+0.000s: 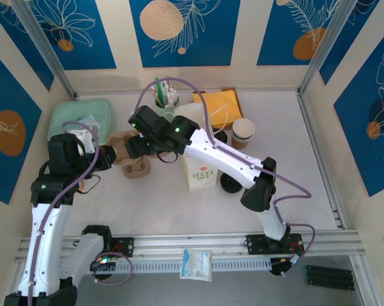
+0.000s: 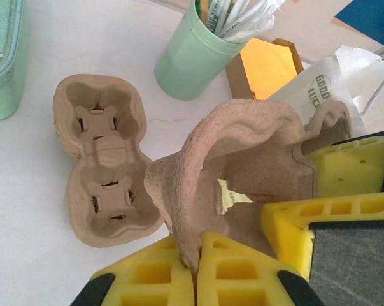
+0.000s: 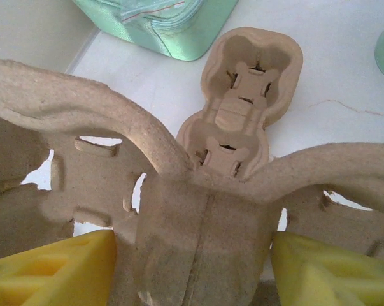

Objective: Pack the takeout coffee

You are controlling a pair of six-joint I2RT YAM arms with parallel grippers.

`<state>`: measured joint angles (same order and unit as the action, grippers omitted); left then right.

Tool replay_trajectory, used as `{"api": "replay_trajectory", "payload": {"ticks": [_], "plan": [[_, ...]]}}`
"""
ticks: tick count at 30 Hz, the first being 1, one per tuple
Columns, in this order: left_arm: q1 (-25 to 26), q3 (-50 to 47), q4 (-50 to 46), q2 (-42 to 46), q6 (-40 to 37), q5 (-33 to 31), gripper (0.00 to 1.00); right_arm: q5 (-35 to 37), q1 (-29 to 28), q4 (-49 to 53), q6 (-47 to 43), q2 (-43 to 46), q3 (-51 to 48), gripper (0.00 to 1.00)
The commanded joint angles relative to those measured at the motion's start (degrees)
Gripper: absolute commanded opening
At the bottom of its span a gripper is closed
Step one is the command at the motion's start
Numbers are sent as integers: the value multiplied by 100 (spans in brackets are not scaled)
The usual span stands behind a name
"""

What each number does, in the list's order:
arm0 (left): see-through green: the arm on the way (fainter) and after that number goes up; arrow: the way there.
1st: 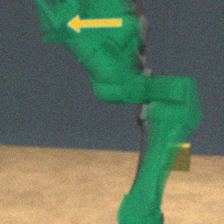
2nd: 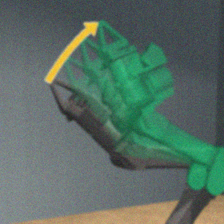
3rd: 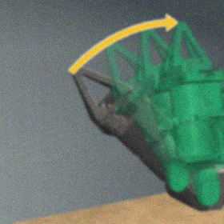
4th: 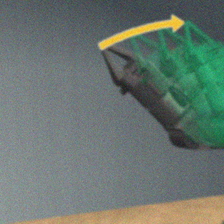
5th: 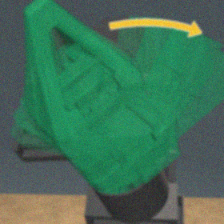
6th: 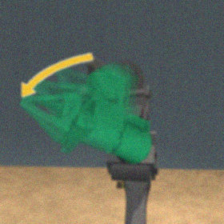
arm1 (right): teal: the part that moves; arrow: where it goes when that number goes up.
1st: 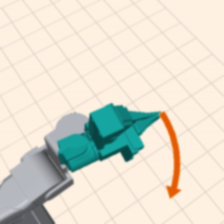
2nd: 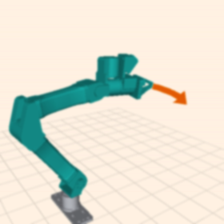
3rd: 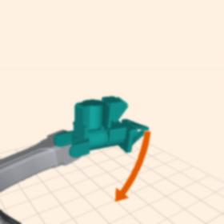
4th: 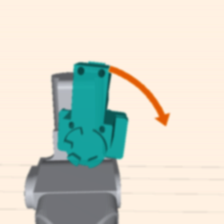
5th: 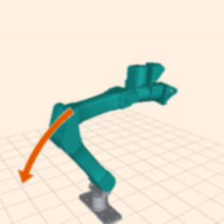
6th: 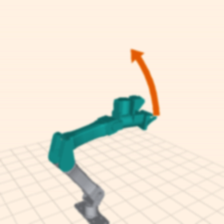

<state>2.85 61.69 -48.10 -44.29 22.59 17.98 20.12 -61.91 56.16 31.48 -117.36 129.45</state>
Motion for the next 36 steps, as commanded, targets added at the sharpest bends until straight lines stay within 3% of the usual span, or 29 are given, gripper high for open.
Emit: {"api": "replay_trajectory", "payload": {"ticks": [1,13,16,19,22,30,36], "plan": [[-30,127,-31,67,70,53,3,-83,8,-27,7,-116,255,63],[-30,181,2,84,92,63,6,-185,30,-24,45,-270,440,56],[-30,204,28,83,125,49,23,-205,39,-59,96,-271,441,54],[-31,258,101,82,158,61,51,-319,104,-165,233,-261,376,52],[-30,374,112,36,142,-35,65,-370,166,-319,355,-259,301,51],[-65,663,-50,-17,421,-1402,72,-410,377,-694,965,-422,348,50],[-83,625,617,131,980,-1515,73,-531,531,-926,1677,-633,606,49]]}}
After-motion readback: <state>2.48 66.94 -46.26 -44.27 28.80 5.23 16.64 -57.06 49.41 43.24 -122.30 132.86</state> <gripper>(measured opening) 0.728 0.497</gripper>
